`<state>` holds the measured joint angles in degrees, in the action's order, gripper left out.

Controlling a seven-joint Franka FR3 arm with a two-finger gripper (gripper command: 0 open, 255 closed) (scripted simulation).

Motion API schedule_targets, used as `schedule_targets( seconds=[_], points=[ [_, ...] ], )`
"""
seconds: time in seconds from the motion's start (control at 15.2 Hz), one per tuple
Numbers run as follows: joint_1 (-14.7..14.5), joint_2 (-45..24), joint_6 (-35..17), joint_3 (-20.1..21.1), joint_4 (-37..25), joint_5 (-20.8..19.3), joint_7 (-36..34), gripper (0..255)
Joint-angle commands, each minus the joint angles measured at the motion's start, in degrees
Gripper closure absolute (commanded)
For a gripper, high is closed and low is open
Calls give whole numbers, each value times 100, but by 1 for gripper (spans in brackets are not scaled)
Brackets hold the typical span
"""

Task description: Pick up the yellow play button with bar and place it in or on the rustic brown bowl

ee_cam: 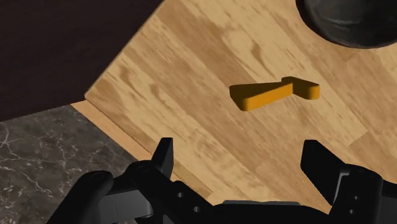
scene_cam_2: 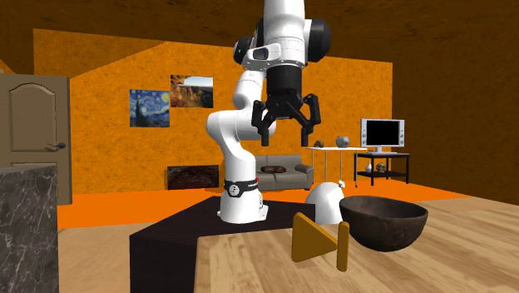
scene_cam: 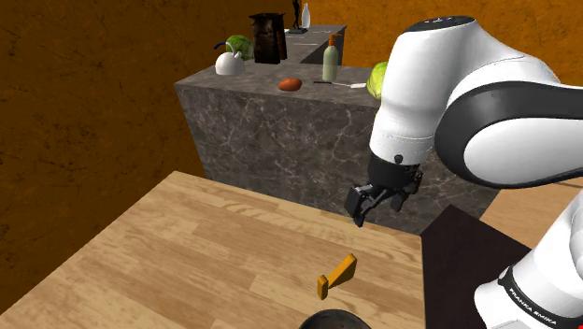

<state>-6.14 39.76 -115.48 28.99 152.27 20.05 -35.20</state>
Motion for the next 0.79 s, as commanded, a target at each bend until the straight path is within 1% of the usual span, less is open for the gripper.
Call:
schedule_targets(
  seconds=[0.0,0.2,0.4,0.53,0.66,0.73],
  points=[
    [47,-384,-388,370,-55,111,-390,0],
    [156,-935,-920,925,-145,188,-984,0],
    [389,-1594,-1466,1530,-317,80,-1658,0],
    [634,-2099,-1829,1976,-472,-150,-2189,0],
    [966,-2682,-2185,2463,-656,-587,-2845,0],
    [1008,-2765,-2228,2521,-681,-666,-2943,0]
  ],
)
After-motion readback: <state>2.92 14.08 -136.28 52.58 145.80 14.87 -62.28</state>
